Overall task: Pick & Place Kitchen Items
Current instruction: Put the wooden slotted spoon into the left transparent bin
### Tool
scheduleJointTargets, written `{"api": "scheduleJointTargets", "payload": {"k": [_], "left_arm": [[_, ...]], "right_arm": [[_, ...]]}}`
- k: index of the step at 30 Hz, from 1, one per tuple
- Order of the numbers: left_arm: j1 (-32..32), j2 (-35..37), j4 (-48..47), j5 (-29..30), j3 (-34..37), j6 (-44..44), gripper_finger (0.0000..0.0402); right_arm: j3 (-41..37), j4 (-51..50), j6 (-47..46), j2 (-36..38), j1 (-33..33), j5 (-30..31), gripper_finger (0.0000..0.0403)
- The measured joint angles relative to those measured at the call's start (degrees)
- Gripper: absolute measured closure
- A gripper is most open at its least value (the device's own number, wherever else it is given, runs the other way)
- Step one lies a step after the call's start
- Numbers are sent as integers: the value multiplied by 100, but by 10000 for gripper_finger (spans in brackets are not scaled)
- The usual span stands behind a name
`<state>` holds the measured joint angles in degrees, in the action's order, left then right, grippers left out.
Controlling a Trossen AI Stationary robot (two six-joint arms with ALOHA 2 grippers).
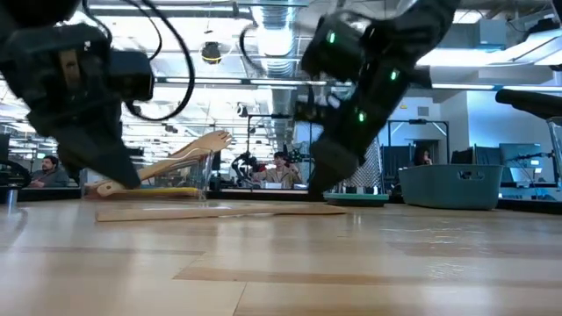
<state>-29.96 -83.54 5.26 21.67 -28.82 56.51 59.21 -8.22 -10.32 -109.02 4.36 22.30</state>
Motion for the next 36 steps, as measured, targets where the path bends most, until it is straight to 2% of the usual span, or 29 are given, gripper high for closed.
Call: {"api": "scheduleJointTargets", "payload": {"k": [4,10,25,36], "left_arm": [[-66,-327,52,-14,-1,373,400],[-34,-650,107,-11,-13,420,400],[-7,-698,-1,416,-13,384,400],[22,-705,-36,645,-4,378,400]], "right_arm": [[22,-77,-26,-145,-144,56,403],[17,-204,-130,-98,-71,61,403],[21,-660,-477,-52,537,23,403],[28,-539,-654,-47,914,-1483,403]]}}
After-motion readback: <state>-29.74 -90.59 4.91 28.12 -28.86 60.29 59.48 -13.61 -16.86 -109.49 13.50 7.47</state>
